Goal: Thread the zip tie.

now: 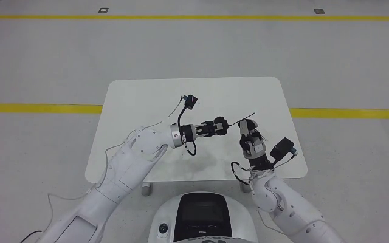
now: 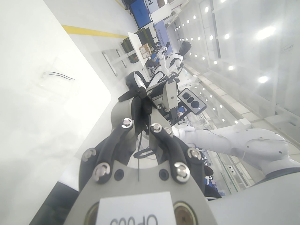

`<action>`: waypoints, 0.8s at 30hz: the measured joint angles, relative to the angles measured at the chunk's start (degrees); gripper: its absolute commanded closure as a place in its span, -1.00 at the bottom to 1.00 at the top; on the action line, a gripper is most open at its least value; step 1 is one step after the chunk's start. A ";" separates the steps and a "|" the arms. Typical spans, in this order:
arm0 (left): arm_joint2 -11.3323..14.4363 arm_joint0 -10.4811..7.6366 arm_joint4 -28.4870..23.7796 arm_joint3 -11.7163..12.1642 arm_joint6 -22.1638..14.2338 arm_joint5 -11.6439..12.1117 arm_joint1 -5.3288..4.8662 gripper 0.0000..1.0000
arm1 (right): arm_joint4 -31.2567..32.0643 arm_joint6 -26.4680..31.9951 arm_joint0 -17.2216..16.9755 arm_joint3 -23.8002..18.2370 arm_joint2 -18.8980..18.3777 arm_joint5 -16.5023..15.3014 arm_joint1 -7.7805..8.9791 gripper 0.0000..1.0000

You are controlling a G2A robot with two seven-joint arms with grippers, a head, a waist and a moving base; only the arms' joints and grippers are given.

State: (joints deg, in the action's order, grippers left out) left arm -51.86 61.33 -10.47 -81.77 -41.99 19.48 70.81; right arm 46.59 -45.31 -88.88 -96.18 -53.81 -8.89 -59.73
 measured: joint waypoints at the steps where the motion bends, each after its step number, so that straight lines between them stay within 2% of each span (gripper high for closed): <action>1: 0.00 0.00 0.00 0.00 0.00 0.00 0.00 1.00 | 0.12 0.03 -0.07 0.03 -0.11 -0.10 -0.10 1.00; 24: 0.00 0.00 0.00 0.00 0.00 0.00 0.00 1.00 | 2.88 0.61 -2.12 -0.17 -2.63 -3.62 -2.25 1.00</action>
State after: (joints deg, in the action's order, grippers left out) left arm -51.86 61.33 -10.47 -81.77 -41.99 19.48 70.81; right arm 49.46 -44.70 -91.00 -96.35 -56.45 -12.51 -61.98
